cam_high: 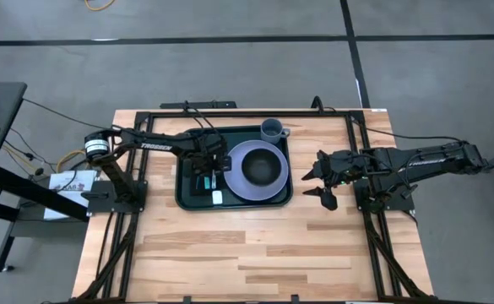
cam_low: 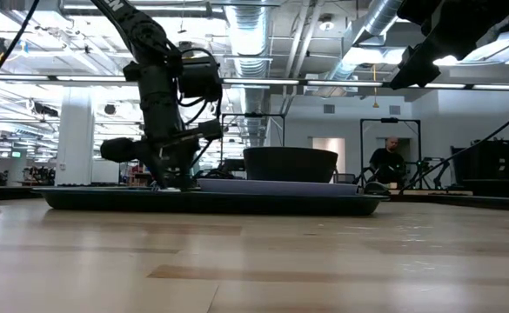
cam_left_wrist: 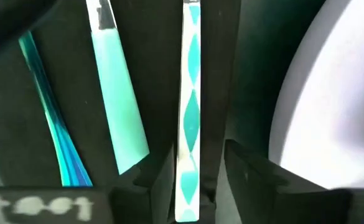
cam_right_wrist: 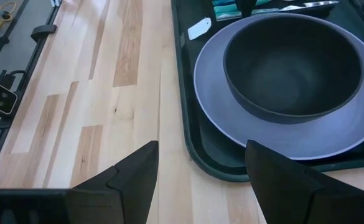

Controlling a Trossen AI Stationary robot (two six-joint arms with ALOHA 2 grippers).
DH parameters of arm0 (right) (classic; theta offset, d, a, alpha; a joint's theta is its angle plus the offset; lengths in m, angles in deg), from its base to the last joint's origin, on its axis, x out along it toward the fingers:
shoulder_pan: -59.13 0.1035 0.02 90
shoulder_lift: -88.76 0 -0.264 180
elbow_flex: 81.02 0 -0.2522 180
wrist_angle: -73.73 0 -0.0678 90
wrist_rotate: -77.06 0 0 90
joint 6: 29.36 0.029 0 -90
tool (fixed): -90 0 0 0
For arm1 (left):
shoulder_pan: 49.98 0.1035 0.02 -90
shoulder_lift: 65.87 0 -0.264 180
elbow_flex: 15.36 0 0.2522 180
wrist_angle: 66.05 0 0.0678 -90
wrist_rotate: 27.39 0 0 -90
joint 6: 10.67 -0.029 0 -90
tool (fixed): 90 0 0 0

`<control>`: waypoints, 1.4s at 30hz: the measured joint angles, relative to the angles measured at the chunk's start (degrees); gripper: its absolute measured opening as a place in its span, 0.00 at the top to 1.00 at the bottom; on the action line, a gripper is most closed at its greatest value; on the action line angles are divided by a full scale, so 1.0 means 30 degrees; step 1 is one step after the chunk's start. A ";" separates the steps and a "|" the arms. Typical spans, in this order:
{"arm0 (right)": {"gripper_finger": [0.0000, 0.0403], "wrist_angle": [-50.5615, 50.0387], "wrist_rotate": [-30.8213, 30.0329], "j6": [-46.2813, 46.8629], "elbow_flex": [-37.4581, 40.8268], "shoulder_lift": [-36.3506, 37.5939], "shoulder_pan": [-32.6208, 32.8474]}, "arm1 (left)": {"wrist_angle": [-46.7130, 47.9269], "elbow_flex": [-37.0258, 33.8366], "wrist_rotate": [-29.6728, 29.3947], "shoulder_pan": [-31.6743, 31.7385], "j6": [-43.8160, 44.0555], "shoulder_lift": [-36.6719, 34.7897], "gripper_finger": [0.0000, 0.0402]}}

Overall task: Set up tray
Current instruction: Return to Home Position

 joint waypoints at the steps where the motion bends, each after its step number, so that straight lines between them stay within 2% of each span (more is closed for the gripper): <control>1: 0.43 -0.0002 0.0000 0.0002 0.0000 0.0007 0.0000 | 0.0012 0.0026 0.0097 -0.0006 0.0000 0.0000 0.67; 8: 0.43 0.0276 0.0109 -0.0029 -0.0007 0.1323 0.0230 | 0.0870 0.1252 -0.0092 -0.0726 -0.0335 -0.0267 0.63; 15: 0.43 0.0306 0.0080 0.0320 0.0011 0.5317 0.0528 | 0.2898 0.3539 -0.0362 -0.1886 -0.1326 -0.0408 0.63; 18: 0.43 0.0790 0.0073 0.0328 0.0059 0.7168 0.0513 | 0.3394 0.4689 -0.1251 -0.2563 -0.1428 -0.0401 0.63; 21: 0.43 0.2993 0.0080 0.0447 0.1158 0.9328 0.0560 | 0.4246 0.6022 -0.2513 -0.3154 -0.1304 -0.0401 0.63; 29: 0.43 1.1319 0.0073 0.0823 0.6697 1.6140 0.0554 | 0.7152 1.0232 -0.5758 -0.4337 -0.1566 -0.0393 0.63; 36: 0.43 1.8100 -0.0098 0.0379 0.9781 1.5941 0.0533 | 0.9881 1.3329 -0.9292 -0.4951 -0.1640 -0.0398 0.63; 42: 0.43 2.1774 -0.0962 -0.0524 1.2694 1.6302 0.0510 | 1.0497 1.4933 -1.1251 -0.5394 -0.2709 -0.0387 0.63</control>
